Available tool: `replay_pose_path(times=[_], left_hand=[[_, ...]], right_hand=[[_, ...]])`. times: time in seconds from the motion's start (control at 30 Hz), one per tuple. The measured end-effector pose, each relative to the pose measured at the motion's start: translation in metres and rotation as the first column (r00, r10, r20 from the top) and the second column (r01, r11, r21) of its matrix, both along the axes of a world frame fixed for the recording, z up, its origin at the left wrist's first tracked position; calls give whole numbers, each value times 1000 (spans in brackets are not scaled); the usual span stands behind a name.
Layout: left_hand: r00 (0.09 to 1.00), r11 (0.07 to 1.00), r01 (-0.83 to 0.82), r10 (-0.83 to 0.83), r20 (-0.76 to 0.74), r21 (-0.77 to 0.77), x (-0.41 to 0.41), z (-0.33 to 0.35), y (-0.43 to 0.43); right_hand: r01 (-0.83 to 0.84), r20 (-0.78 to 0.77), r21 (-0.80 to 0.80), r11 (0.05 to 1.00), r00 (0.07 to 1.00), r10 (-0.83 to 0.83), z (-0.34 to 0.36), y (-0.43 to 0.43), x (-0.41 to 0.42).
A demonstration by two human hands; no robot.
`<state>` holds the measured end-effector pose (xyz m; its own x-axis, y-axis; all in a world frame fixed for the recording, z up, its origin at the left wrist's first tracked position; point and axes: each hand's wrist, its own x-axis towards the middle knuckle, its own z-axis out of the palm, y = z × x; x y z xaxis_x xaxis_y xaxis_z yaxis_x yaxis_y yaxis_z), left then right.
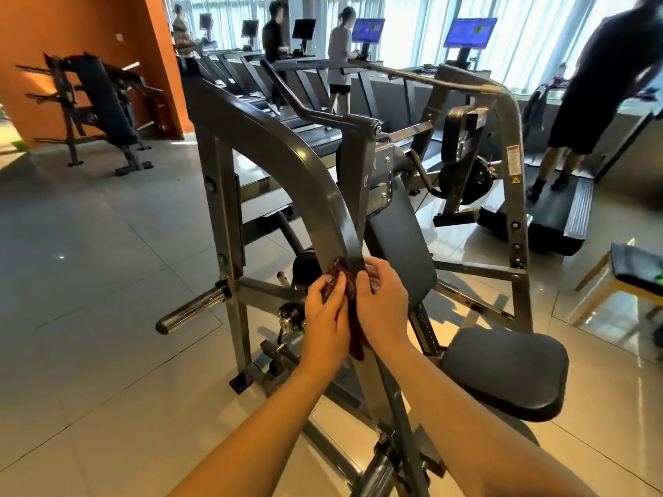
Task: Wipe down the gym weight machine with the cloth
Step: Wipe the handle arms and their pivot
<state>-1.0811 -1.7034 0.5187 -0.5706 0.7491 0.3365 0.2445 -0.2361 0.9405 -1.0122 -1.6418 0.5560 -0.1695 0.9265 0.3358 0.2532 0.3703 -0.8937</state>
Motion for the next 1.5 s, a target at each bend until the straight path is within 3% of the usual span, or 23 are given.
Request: replay_pose_path(times=[0.1, 0.3, 0.43, 0.6, 0.73, 0.87, 1.03, 1.17, 1.33, 1.5], left_hand=[[993, 995, -99, 98, -59, -18, 1, 16, 9], [971, 971, -238, 237, -15, -24, 14, 12, 27], [965, 963, -257, 250, -80, -85, 28, 1, 17], [891, 895, -433, 407, -204, -107, 28, 24, 26], [891, 893, -442, 426, -159, -84, 27, 4, 34], [901, 880, -432, 428, -63, -195, 12, 8, 33], [935, 934, -330, 303, -185, -137, 29, 1, 25], [930, 931, -336, 304, -208, -142, 18, 4, 30], [948, 933, -317, 311, -65, -172, -1, 13, 37], [926, 941, -296, 241, -289, -163, 19, 7, 28]], right_hand=[[-120, 6, -7, 993, 993, 120, -1, 7, 13], [-254, -5, -37, 966, 967, 254, -3, 15, 25], [-343, 4, -66, 937, 939, 344, -3, 17, 33], [-392, 20, -118, 913, 918, 397, 4, 24, 38], [-397, 1, -121, 910, 916, 400, 3, 25, 38], [-410, -4, -126, 903, 911, 413, -2, 27, 37], [-359, 23, -47, 932, 932, 361, -2, 20, 33], [-325, 23, -53, 944, 945, 326, -5, 19, 27], [-289, -8, -89, 953, 957, 289, -8, 16, 23], [-283, 8, -103, 954, 958, 285, -9, 17, 24]])
